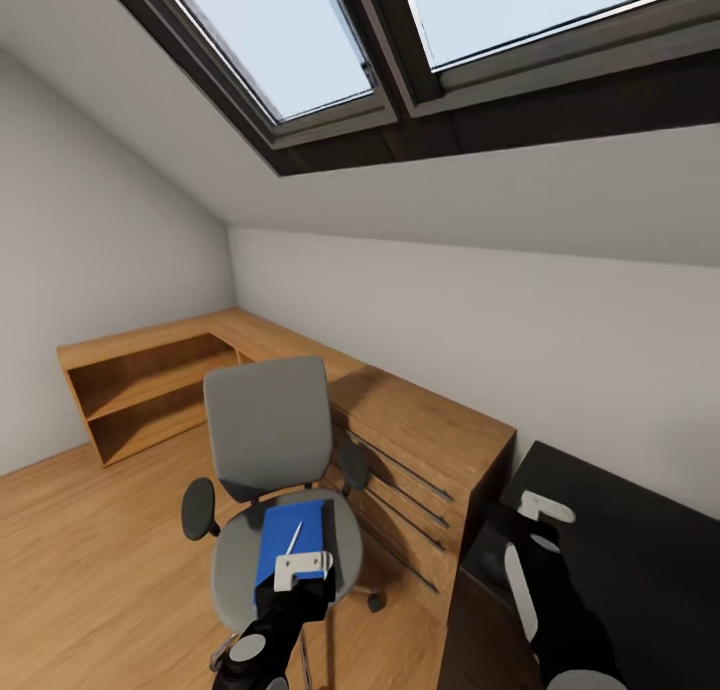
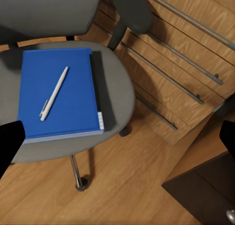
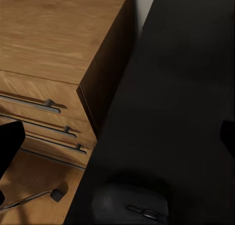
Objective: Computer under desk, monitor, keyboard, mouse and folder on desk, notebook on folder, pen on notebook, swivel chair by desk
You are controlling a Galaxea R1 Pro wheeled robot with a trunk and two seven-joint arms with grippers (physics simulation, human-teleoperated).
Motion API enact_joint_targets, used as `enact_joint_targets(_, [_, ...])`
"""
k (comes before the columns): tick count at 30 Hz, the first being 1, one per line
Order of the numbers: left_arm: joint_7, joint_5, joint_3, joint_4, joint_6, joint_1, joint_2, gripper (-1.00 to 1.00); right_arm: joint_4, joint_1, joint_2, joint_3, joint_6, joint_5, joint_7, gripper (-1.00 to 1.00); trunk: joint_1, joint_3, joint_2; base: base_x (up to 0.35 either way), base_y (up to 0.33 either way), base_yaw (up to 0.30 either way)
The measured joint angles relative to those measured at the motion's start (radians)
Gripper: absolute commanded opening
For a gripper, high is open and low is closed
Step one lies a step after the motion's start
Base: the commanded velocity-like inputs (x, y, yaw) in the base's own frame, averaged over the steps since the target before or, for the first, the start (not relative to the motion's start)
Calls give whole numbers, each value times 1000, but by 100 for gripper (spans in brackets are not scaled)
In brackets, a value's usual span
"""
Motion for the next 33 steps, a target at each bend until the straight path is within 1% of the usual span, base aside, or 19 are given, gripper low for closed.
enact_joint_targets(2, [0,0,2,2,0,0,0,100,-66,29,6,3,30,0,0,100,-8,6,14,0,0,0])
enact_joint_targets(3, [0,1,5,6,0,0,1,100,-118,48,10,4,59,0,1,100,-12,9,21,0,0,0])
enact_joint_targets(4, [0,2,7,8,0,0,1,100,-139,55,11,5,73,-1,1,100,-15,13,28,0,0,0])
enact_joint_targets(8, [-2,3,24,35,-1,0,4,100,-184,79,14,6,112,-1,2,100,-31,25,56,0,0,0])
enact_joint_targets(9, [-3,2,35,57,-1,0,5,100,-190,96,14,6,120,-1,3,100,-35,28,63,0,0,0])
enact_joint_targets(12, [-6,2,52,109,-2,0,7,100,-199,145,15,7,121,0,9,100,-46,38,84,0,0,0])
enact_joint_targets(13, [-6,2,56,135,-3,0,7,100,-202,170,15,7,111,1,13,100,-50,41,91,0,0,0])
enact_joint_targets(17, [-7,3,60,178,-23,0,7,100,-205,214,15,7,70,2,20,100,-65,53,119,0,0,0])
enact_joint_targets(18, [-6,3,61,201,-45,0,8,100,-205,233,15,7,43,3,22,100,-69,56,126,0,0,0])
enact_joint_targets(21, [-8,3,62,248,-94,0,8,100,-207,258,15,8,7,4,23,100,-81,66,147,0,0,0])
enact_joint_targets(27, [-12,6,61,348,-212,0,9,100,-205,290,16,8,-25,2,23,100,-104,85,189,0,0,0])
enact_joint_targets(28, [-14,7,61,432,-280,0,9,100,-194,303,17,8,-36,1,24,100,-107,88,196,0,0,0])
enact_joint_targets(32, [-16,3,61,531,-348,0,9,100,-179,319,17,8,-57,1,26,100,-123,101,224,0,0,0])
enact_joint_targets(33, [-17,1,61,570,-377,0,8,100,-173,328,18,8,-75,0,25,100,-127,104,231,0,0,0])
